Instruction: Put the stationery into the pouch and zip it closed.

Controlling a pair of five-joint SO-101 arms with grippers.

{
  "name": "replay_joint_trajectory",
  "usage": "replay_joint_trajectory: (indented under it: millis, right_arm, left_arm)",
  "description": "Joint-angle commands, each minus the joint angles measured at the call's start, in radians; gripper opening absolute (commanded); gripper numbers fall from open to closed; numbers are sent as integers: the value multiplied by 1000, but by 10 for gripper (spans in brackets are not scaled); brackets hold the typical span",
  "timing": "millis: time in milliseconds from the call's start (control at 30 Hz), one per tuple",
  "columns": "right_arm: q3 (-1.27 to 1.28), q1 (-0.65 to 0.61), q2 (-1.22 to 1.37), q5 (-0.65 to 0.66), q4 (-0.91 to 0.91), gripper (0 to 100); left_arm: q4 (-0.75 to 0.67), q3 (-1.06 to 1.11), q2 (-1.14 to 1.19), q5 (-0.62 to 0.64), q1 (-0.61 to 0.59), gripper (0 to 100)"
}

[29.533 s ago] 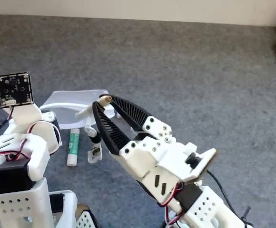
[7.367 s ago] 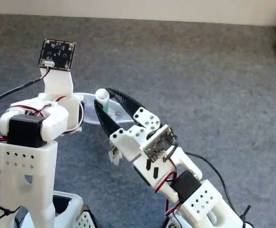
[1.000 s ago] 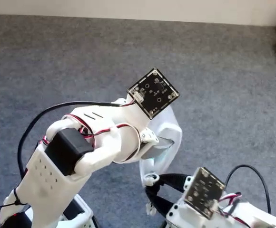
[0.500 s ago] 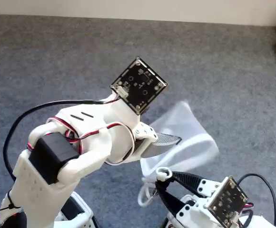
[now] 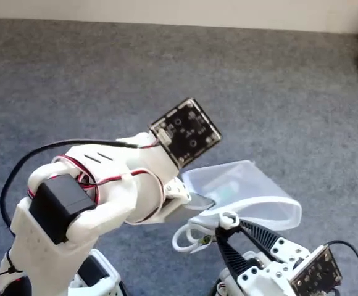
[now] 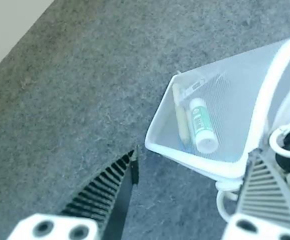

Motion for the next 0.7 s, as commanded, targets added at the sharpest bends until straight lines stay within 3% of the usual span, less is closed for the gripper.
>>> replay_joint_trajectory:
  millis: [0,333,467,667]
  right_arm:
    - [-50,12,-1,11,10,4]
    - [-42,13,1,12,12,4]
    - [-42,13,4,11,12,4]
    - [-42,13,1,8,12,4]
  left_arm:
    - [9,5,-7,-94,10,319]
    - [3,199,-151,-265,50,319]
    - [-2,269,-200,-269,50,319]
    - [-135,384,-203,-265,56,319]
